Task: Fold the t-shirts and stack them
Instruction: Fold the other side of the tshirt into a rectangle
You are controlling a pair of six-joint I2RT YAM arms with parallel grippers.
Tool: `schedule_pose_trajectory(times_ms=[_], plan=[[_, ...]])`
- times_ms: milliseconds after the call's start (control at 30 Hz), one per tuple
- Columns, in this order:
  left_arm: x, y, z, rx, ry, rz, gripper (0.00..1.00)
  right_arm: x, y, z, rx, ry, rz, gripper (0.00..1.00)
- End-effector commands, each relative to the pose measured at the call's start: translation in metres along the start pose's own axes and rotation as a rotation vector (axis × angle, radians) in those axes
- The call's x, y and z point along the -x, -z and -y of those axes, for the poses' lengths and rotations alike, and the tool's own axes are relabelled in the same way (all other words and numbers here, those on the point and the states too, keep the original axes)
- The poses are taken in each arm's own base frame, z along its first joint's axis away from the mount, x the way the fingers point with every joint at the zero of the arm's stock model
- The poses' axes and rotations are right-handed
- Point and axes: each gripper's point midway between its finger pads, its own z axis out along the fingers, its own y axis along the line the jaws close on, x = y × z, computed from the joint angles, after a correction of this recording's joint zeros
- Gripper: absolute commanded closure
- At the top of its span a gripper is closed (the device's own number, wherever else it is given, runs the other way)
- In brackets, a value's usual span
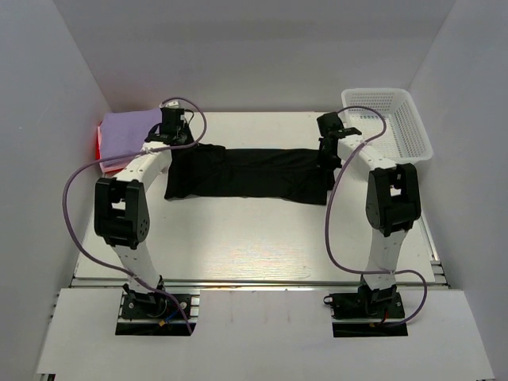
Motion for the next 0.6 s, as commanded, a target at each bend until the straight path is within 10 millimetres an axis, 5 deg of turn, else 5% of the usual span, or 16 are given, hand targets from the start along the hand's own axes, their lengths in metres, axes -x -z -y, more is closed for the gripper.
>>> schedule_pose_trajectory(times_ms=[0, 267, 333, 367, 400, 500, 567], plan=[[0.021, -0.007, 0.008, -0.043, -0.017, 0.047, 1.00, 0.022, -0.009, -0.003, 0.015, 0.037, 0.046, 1.00], [0.017, -0.052, 0.000, -0.002, -0.007, 0.016, 1.00, 0.061, -0.033, -0.011, 0.026, 0.102, 0.202, 1.00], [0.020, -0.060, -0.004, 0.008, -0.002, 0.010, 0.98, 0.066, -0.036, -0.014, 0.029, 0.124, 0.217, 0.87], [0.024, -0.062, -0.004, 0.014, -0.002, 0.019, 0.85, 0.075, -0.032, -0.019, 0.043, 0.133, 0.243, 0.79], [0.020, -0.062, -0.005, 0.024, -0.004, -0.003, 0.47, 0.076, -0.031, -0.018, 0.041, 0.146, 0.240, 0.75], [0.032, -0.056, -0.008, 0.068, 0.014, -0.004, 0.01, 0.084, -0.020, -0.022, 0.064, 0.162, 0.265, 0.56], [0.040, -0.046, -0.005, 0.061, 0.017, 0.011, 0.00, 0.084, -0.012, -0.023, 0.083, 0.178, 0.259, 0.51]])
